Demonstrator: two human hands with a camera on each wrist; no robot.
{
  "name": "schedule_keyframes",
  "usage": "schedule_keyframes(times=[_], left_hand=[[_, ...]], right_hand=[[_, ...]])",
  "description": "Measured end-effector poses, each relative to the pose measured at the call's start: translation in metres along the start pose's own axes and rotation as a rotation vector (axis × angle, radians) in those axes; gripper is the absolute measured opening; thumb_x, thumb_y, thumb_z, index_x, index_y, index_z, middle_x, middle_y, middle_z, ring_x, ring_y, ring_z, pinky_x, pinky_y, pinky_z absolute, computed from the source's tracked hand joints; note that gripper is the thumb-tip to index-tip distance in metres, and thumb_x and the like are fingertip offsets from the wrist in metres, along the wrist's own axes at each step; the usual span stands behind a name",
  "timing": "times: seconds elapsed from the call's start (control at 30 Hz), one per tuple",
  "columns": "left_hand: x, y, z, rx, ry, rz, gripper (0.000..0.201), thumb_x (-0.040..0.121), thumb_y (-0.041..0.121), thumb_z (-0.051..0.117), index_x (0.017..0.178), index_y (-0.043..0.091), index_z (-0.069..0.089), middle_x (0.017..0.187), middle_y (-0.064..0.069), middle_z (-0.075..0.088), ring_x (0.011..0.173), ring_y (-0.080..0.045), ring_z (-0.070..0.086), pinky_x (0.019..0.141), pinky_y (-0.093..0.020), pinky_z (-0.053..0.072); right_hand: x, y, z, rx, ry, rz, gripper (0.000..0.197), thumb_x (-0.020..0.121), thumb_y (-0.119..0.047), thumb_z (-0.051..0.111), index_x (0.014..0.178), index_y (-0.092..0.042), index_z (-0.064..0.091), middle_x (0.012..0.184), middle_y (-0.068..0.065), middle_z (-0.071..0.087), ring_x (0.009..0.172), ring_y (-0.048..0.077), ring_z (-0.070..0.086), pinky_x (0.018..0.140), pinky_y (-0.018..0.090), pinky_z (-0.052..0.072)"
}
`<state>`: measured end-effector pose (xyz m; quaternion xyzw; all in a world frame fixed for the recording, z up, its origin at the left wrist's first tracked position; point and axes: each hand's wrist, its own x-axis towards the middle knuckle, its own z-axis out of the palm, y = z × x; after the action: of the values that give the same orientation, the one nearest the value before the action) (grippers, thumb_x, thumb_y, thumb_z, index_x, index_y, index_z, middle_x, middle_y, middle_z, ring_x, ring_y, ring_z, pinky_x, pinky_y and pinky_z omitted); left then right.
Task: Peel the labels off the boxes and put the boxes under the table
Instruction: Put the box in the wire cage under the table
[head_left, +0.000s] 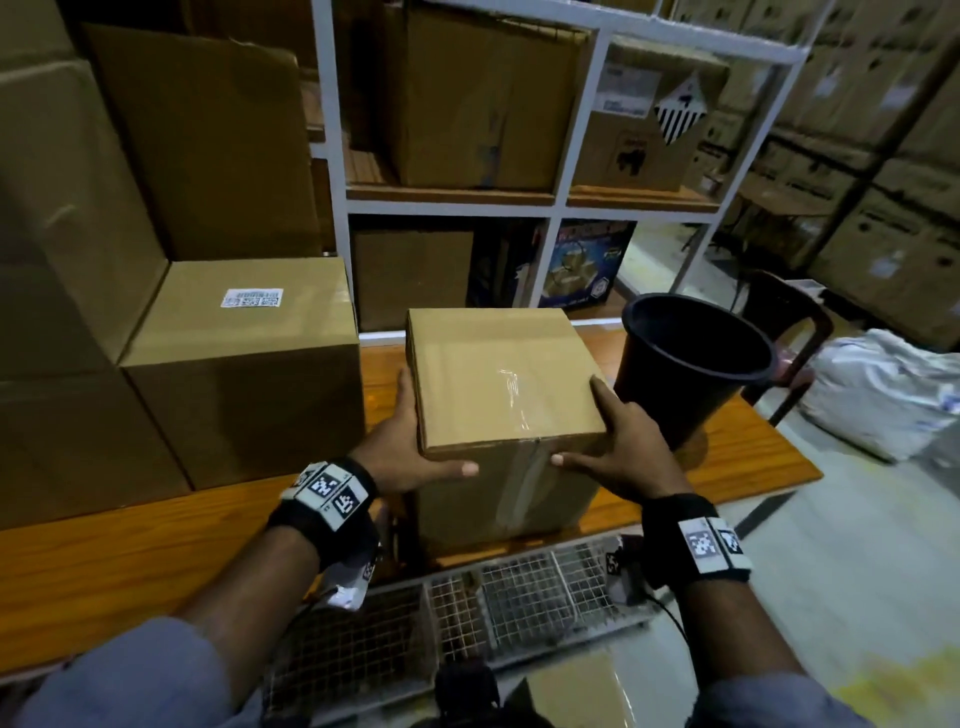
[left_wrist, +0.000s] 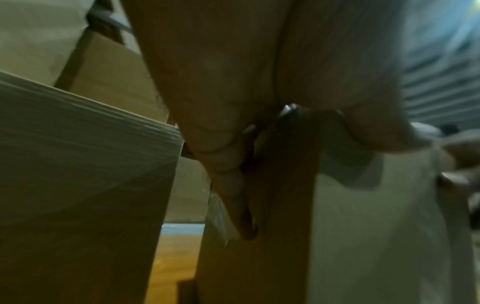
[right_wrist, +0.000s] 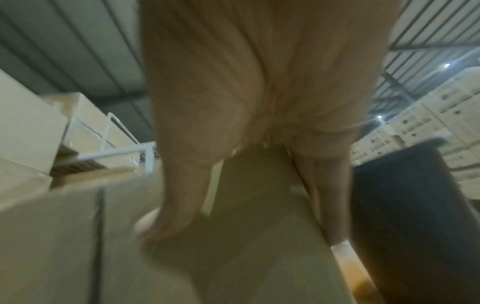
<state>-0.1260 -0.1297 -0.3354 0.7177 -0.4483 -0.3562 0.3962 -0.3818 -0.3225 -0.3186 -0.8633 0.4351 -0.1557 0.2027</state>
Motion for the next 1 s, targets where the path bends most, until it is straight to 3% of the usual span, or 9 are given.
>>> schedule_keyframes(times=[0.17,0.3,0.43,0.53,0.6,0.67,0.73,0.83,1.0], left_hand=[[-0.010,-0.012,0.008,-0.154,0.142,0.039,0.110,0.067,0.055,0.090,0.156,0.038,0.028,0.138,0.013,0.059,0.135,-0.018,0.055,0.110,-0.048,0.049],[-0.009,0.010,-0.010,-0.323,0.254,0.089,0.097,0.080,0.058,0.078,0.157,0.045,0.021,0.142,0.007,0.055,0.126,-0.020,0.058,0.102,-0.054,0.054],[-0.005,0.026,-0.033,-0.300,0.413,0.138,0.090,0.097,0.046,0.066,0.159,0.047,0.001,0.143,0.001,0.053,0.121,-0.024,0.061,0.103,-0.055,0.052],[-0.003,0.025,-0.037,-0.270,0.458,0.143,0.080,0.102,0.035,0.062,0.157,0.041,0.005,0.150,-0.005,0.052,0.125,-0.024,0.058,0.108,-0.059,0.047],[0.000,0.024,-0.035,-0.213,0.414,0.136,0.071,0.103,0.038,0.059,0.156,0.040,0.011,0.151,-0.003,0.050,0.128,-0.026,0.057,0.107,-0.056,0.048],[0.001,0.024,-0.032,-0.092,0.374,0.119,0.068,0.106,0.045,0.050,0.159,0.043,0.007,0.154,-0.002,0.047,0.131,-0.029,0.054,0.107,-0.052,0.046],[0.004,0.025,-0.032,-0.006,0.344,0.083,0.071,0.107,0.051,0.041,0.162,0.046,-0.005,0.160,-0.006,0.042,0.133,-0.032,0.053,0.111,-0.050,0.043],[0.008,0.024,-0.031,0.043,0.346,0.068,0.071,0.109,0.050,0.034,0.160,0.048,-0.016,0.162,-0.010,0.039,0.130,-0.035,0.056,0.107,-0.041,0.042],[0.018,0.021,-0.031,0.004,0.386,0.073,0.065,0.109,0.051,0.035,0.159,0.055,-0.005,0.162,-0.001,0.040,0.133,-0.028,0.054,0.101,-0.033,0.040]], right_hand=[[-0.015,-0.012,0.008,0.070,0.137,-0.022,0.125,0.060,-0.068,0.091,0.163,-0.029,0.031,0.138,0.006,0.056,0.128,0.025,0.054,0.105,0.046,0.052],[-0.016,-0.034,-0.007,0.318,0.342,-0.042,0.112,0.066,-0.059,0.093,0.154,-0.021,0.035,0.144,0.010,0.059,0.126,0.025,0.060,0.102,0.040,0.055],[-0.007,-0.054,-0.028,0.426,0.475,-0.079,0.078,0.074,-0.046,0.092,0.128,-0.024,0.040,0.120,0.001,0.065,0.099,0.008,0.067,0.083,0.022,0.054],[-0.001,-0.053,-0.033,0.366,0.382,-0.120,0.056,0.085,-0.037,0.085,0.124,-0.027,0.047,0.114,-0.008,0.063,0.095,0.003,0.065,0.085,0.029,0.056],[0.003,-0.046,-0.027,0.359,0.252,-0.106,0.067,0.089,-0.035,0.081,0.144,-0.028,0.044,0.123,-0.005,0.064,0.107,0.011,0.064,0.096,0.036,0.056],[0.006,-0.040,-0.019,0.341,0.100,-0.065,0.090,0.093,-0.041,0.076,0.164,-0.039,0.020,0.142,0.002,0.061,0.123,0.020,0.062,0.105,0.040,0.051],[0.010,-0.036,-0.014,0.325,-0.018,-0.024,0.095,0.098,-0.050,0.066,0.163,-0.050,-0.003,0.152,0.006,0.055,0.130,0.026,0.059,0.108,0.041,0.048],[0.016,-0.035,-0.012,0.294,-0.112,-0.020,0.087,0.103,-0.056,0.051,0.158,-0.055,-0.015,0.150,0.012,0.057,0.122,0.029,0.062,0.100,0.035,0.046],[0.025,-0.034,-0.006,0.274,-0.117,-0.058,0.076,0.106,-0.060,0.037,0.159,-0.053,-0.017,0.154,0.014,0.051,0.105,0.020,0.061,0.100,0.038,0.047]])
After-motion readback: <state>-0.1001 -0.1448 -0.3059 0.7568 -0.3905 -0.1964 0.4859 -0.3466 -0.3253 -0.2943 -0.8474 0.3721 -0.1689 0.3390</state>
